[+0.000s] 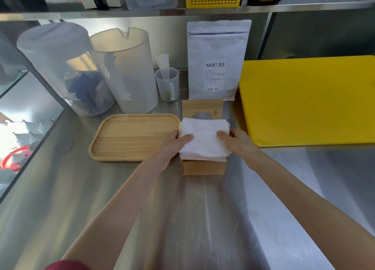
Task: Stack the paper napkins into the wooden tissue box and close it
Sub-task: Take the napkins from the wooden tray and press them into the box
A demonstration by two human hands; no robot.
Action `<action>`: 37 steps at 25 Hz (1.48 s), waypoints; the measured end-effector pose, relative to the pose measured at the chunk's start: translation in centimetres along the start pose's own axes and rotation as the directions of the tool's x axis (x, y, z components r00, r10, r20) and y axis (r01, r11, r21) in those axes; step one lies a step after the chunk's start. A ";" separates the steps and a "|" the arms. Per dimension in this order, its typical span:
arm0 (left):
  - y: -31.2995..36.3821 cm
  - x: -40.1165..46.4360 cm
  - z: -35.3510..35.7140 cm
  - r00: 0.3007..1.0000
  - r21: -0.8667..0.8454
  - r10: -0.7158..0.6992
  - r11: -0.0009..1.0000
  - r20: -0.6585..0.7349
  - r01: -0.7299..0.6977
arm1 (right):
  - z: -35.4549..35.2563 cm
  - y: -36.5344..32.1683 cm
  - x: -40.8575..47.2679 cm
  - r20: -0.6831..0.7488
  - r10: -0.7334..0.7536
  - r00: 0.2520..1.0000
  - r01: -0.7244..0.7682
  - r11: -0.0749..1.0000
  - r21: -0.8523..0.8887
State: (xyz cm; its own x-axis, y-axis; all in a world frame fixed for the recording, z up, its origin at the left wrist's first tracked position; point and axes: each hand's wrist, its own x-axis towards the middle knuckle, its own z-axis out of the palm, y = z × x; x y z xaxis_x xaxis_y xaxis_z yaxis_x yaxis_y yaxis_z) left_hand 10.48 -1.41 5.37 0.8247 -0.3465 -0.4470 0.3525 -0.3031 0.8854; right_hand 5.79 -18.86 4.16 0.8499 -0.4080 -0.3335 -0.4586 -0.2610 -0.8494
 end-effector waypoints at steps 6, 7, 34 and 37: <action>-0.2 1.5 0.4 1.000 0.151 -0.019 0.988 -0.013 0.021 | -0.1 -0.2 0.9 0.006 -0.061 0.998 0.061 0.960 -0.273; -0.3 1.6 0.4 1.000 0.172 -0.017 0.985 -0.022 0.020 | -0.1 -0.3 0.9 0.011 -0.075 0.997 0.075 0.946 -0.314; -1.5 0.8 1.1 0.804 0.912 0.593 0.309 0.036 -0.269 | 0.6 1.1 0.9 -0.078 -0.234 0.969 0.153 0.818 -0.554; -2.0 0.6 1.1 0.801 0.941 0.559 0.103 0.214 -0.323 | 0.1 1.3 -0.3 0.058 -0.562 0.825 0.405 0.517 -0.754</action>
State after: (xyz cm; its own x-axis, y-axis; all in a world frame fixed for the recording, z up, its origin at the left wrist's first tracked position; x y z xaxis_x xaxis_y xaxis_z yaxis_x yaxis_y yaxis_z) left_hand 9.74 -1.98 3.16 0.7632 -0.6368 0.1100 -0.6461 -0.7545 0.1149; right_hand 4.94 -18.94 3.08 0.9742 -0.1391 0.1779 -0.0886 -0.9600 -0.2657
